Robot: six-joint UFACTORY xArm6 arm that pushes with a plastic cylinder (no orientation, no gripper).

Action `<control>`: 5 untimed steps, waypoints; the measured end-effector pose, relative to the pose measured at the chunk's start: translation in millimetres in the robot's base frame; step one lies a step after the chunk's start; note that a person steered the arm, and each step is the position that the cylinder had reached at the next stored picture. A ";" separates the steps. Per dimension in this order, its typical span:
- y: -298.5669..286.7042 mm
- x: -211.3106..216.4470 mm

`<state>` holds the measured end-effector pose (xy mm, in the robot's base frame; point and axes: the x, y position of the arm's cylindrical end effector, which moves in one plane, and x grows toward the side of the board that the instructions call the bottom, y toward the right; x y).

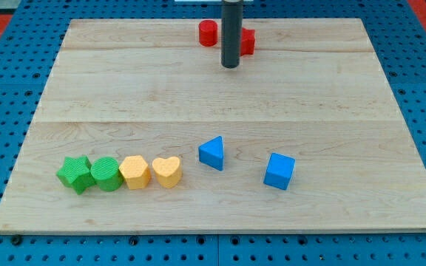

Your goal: Move red circle and red star slightly left a bit

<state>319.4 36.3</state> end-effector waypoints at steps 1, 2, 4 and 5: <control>44.4 -37.6; 41.8 -58.0; -33.4 -84.9; 21.5 -92.8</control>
<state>226.6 57.8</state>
